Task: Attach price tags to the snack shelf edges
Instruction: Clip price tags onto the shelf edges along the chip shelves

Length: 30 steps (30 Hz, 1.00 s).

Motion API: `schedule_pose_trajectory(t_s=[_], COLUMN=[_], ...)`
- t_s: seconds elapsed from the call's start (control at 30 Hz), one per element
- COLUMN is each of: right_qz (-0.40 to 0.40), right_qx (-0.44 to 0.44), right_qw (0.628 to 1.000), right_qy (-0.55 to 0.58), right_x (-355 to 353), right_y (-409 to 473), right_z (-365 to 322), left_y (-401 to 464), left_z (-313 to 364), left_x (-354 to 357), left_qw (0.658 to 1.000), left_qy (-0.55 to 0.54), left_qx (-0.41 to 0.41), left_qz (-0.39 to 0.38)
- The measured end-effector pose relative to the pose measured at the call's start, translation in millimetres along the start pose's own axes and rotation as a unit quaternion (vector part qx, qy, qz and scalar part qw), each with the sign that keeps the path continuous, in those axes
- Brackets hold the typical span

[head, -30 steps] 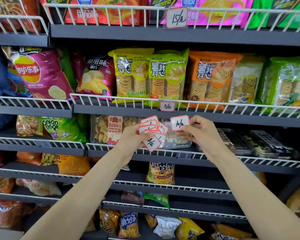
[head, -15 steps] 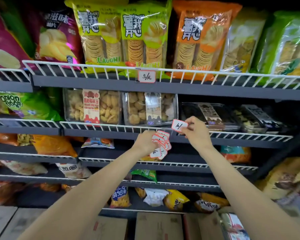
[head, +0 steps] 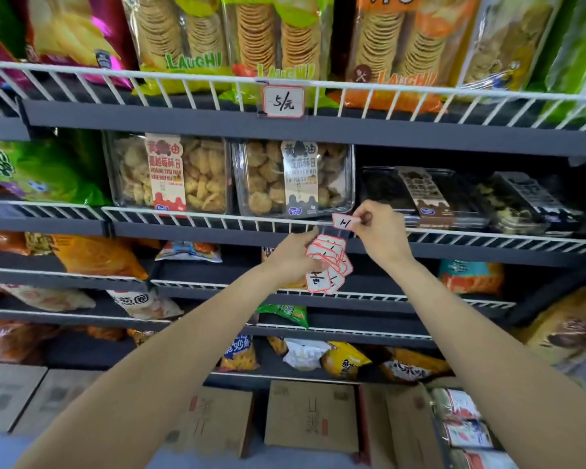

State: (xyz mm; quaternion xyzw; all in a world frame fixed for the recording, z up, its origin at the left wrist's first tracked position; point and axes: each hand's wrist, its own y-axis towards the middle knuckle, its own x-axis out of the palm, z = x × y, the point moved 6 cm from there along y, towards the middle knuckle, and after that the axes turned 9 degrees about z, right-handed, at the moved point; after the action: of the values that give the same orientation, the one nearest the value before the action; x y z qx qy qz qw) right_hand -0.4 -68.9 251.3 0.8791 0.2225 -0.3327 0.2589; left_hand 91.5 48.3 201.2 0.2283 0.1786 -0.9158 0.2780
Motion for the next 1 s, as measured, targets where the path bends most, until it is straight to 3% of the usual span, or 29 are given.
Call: schedule_pose_trajectory(t_s=[0.13, 0.27, 0.5, 0.8, 1.0], right_qz=[-0.015, -0.030, 0.021, 0.024, 0.038], right_qx=[-0.059, -0.134, -0.216, -0.251, -0.243], right_qw=[0.998, 0.986, 0.960, 0.933, 0.937], right_qy=[-0.021, -0.100, -0.178, -0.255, -0.246], right_x=[1, 6, 6, 21, 24], right_y=[2, 3, 5, 1, -8], right_z=[-3, -10, -24, -17, -7], left_y=[-1, 0, 0, 2, 8], left_z=[-1, -5, -13, -13, -10], left_x=[-7, -15, -16, -17, -17], left_qw=[1.000, 0.997, 0.988, 0.986, 0.988], left_qy=[-0.001, 0.067, 0.138, 0.147, 0.140], left_qx=[0.004, 0.034, 0.054, 0.053, 0.039], left_qz=[-0.010, -0.022, -0.038, -0.056, -0.059])
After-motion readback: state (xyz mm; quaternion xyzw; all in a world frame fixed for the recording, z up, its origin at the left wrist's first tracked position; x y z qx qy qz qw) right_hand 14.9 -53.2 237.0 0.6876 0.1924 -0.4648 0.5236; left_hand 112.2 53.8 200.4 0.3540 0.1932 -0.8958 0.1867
